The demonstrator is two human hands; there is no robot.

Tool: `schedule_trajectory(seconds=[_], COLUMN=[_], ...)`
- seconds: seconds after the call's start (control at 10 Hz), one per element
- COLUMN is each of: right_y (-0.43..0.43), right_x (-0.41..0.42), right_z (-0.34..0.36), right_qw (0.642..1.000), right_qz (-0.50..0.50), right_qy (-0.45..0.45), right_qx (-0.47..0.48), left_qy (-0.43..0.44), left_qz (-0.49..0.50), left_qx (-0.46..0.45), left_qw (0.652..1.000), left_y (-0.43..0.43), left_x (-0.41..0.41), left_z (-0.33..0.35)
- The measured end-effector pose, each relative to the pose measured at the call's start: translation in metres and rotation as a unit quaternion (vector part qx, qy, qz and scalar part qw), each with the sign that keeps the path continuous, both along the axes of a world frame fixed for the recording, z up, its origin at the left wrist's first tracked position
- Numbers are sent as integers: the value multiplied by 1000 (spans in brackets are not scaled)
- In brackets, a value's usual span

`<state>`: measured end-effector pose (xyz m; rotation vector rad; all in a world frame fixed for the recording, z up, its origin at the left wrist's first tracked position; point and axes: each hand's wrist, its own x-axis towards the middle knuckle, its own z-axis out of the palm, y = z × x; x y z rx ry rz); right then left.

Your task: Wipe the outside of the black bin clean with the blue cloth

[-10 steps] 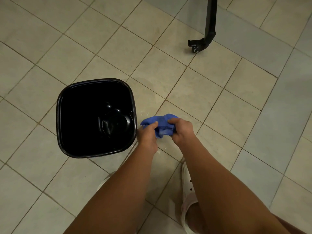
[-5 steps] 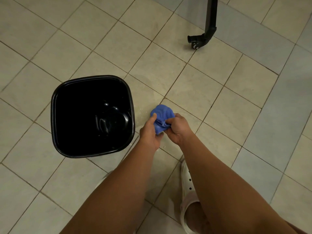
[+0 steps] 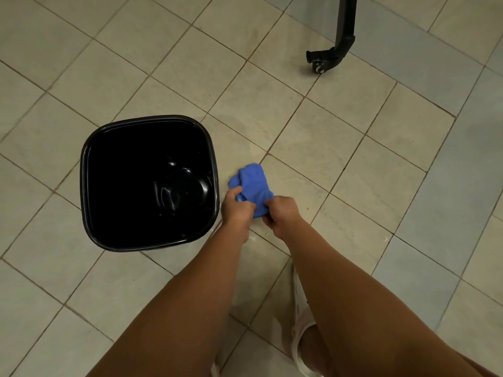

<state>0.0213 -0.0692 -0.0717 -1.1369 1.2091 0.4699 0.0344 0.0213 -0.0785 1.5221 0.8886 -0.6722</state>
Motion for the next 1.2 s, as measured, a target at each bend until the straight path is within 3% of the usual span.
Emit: schedule_trajectory(seconds=[0.1, 0.2, 0.3, 0.4, 0.6, 0.7, 0.8, 1.0, 1.2], right_y=[0, -2, -4, -1, 0, -1, 2, 5, 14], right_x=[2, 8, 4, -10, -20, -10, 0, 10, -3], right_z=[5, 11, 9, -4, -15, 1, 20, 99, 212], right_qw=[996, 992, 994, 997, 989, 974, 955, 966, 944], right_qz=[46, 22, 21, 64, 129, 181, 247, 237, 314], right_qy=[-63, -126, -107, -23, 60, 85, 80, 66, 17], right_qx=[-30, -20, -20, -31, -39, -105, -146, -80, -104], left_qy=[-43, -95, -92, -41, 3, 29, 84, 158, 76], left_qz=[-29, -18, -35, -104, -181, -192, -166, -135, -158], left_qx=[7, -13, 4, 23, 53, 58, 42, 19, -55], left_qw=[999, 995, 995, 993, 982, 979, 982, 978, 983], left_y=[-3, -5, -2, 4, 8, 5, 2, -1, 15], left_x=[5, 11, 8, -3, -10, -10, -8, -6, -17], left_z=[6, 11, 7, -3, -1, 7, 23, 82, 177])
